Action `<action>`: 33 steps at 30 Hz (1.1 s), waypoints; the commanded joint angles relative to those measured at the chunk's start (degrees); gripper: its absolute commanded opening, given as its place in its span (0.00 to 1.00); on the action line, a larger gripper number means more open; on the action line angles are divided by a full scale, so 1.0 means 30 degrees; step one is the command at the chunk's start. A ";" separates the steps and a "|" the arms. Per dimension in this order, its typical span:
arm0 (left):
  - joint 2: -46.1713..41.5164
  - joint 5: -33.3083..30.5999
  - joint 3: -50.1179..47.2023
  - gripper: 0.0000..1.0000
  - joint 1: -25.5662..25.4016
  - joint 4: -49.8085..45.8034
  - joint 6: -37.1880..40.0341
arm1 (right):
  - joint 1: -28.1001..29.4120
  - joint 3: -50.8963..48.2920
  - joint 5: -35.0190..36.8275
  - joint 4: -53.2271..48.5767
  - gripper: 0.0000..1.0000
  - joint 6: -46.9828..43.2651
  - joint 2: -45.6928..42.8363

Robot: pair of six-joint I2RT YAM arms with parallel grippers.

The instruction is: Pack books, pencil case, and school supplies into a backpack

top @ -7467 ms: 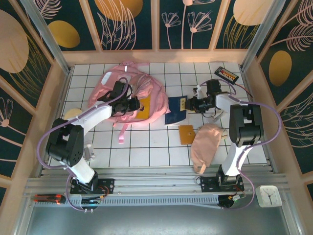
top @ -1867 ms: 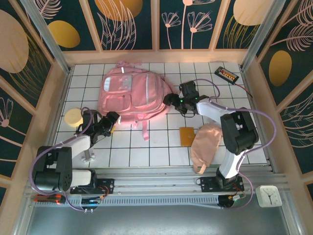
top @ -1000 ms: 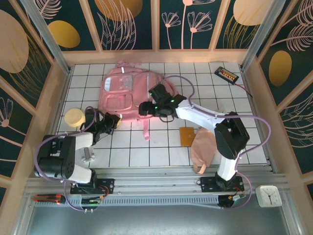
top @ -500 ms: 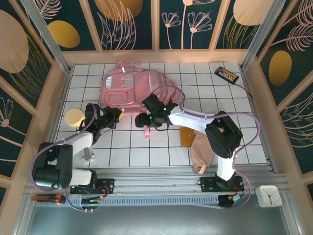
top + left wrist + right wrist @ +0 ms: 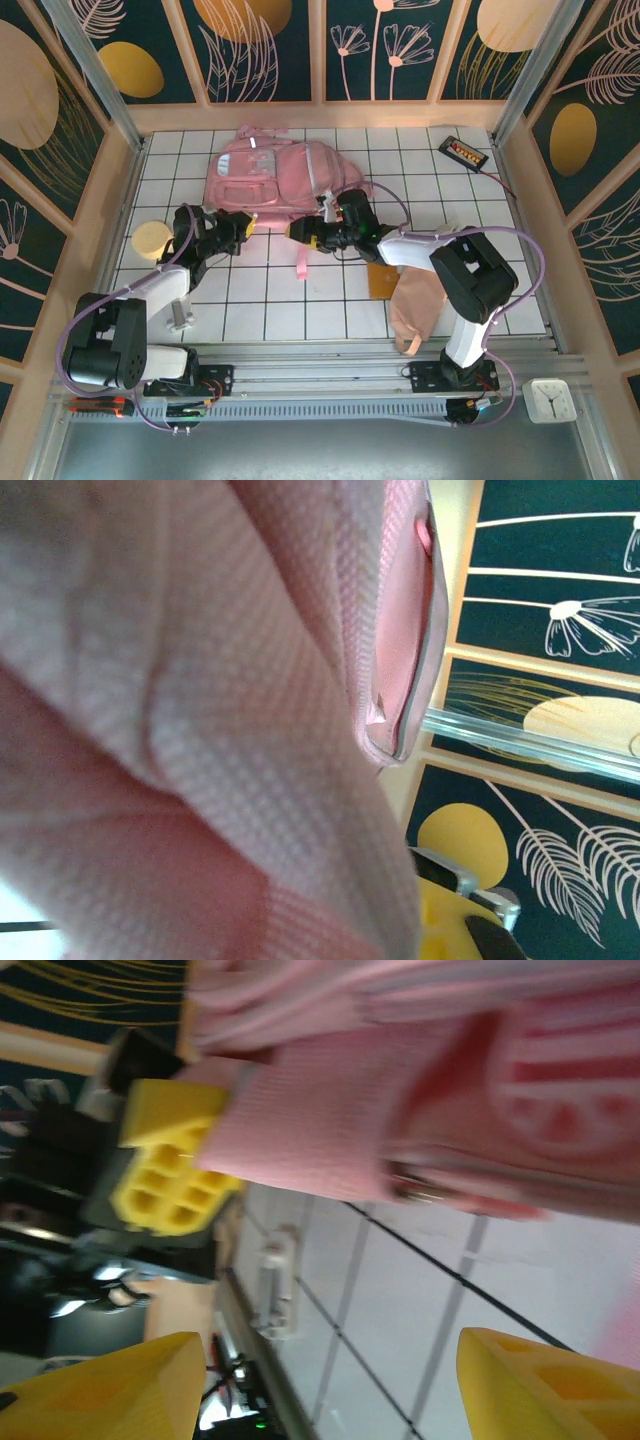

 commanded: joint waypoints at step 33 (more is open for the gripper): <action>-0.1321 0.1332 0.2342 0.00 -0.0386 0.1188 -0.3492 | -0.1663 0.1704 -0.1924 0.5549 0.73 0.1783 0.2531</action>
